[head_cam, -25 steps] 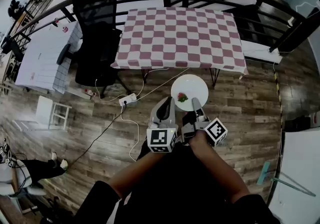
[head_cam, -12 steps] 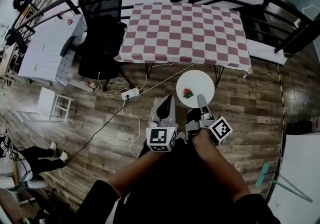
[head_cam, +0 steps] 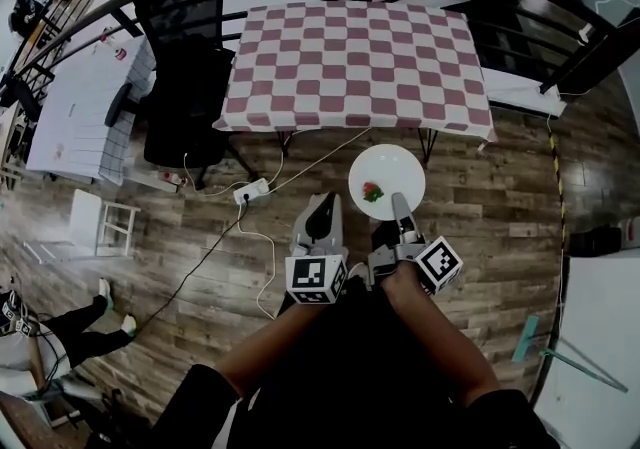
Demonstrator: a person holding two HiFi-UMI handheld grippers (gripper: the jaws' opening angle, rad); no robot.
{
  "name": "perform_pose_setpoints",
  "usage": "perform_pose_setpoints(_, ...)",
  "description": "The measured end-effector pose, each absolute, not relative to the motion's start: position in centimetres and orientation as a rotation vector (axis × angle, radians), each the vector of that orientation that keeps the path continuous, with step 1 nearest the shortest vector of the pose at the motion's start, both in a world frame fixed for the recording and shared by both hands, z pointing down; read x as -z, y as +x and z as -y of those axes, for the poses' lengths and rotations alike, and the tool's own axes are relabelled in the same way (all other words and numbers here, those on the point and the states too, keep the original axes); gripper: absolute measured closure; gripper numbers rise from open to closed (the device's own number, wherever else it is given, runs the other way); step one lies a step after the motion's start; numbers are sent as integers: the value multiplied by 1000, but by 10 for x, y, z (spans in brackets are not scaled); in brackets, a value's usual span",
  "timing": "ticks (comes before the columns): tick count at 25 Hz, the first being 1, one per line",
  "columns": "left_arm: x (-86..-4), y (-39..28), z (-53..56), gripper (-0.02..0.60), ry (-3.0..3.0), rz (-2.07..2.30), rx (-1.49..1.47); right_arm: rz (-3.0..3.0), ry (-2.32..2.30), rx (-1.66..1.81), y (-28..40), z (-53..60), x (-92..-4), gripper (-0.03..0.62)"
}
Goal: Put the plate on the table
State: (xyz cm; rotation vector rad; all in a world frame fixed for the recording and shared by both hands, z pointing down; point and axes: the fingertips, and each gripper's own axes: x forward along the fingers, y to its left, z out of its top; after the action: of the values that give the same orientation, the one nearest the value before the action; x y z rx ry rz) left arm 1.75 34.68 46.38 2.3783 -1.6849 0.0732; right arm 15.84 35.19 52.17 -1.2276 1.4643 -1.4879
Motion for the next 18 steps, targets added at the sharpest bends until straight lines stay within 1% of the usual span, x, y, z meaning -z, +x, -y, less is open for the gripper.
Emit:
perform_pose_setpoints(9,-474,13,-309,574,2324,1701,-68,-1462,-1271,1527,165,-319,-532,576)
perform_pose_setpoints(18,-472,-6,-243,574,2287,1738,-48,-1499,-1223,1548,144,-246,-529,576)
